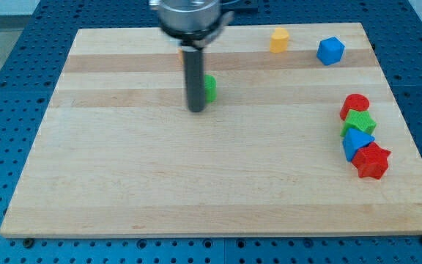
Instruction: Move blue triangle into bottom left of blue cube
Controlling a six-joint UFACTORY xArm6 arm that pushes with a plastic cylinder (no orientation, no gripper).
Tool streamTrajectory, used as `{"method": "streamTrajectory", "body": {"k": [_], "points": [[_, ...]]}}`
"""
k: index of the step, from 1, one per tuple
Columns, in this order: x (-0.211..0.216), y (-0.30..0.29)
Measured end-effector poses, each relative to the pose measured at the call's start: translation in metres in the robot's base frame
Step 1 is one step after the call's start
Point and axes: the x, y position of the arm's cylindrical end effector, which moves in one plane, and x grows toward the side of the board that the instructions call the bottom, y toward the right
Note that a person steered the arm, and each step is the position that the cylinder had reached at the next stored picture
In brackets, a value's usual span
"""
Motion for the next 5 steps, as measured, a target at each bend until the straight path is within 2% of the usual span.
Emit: {"method": "streamTrajectory", "body": {"k": [1, 2, 4, 5], "points": [[-0.025, -0.022], [-0.041, 0.003], [0.004, 0.035], [0.009, 0.071]]}}
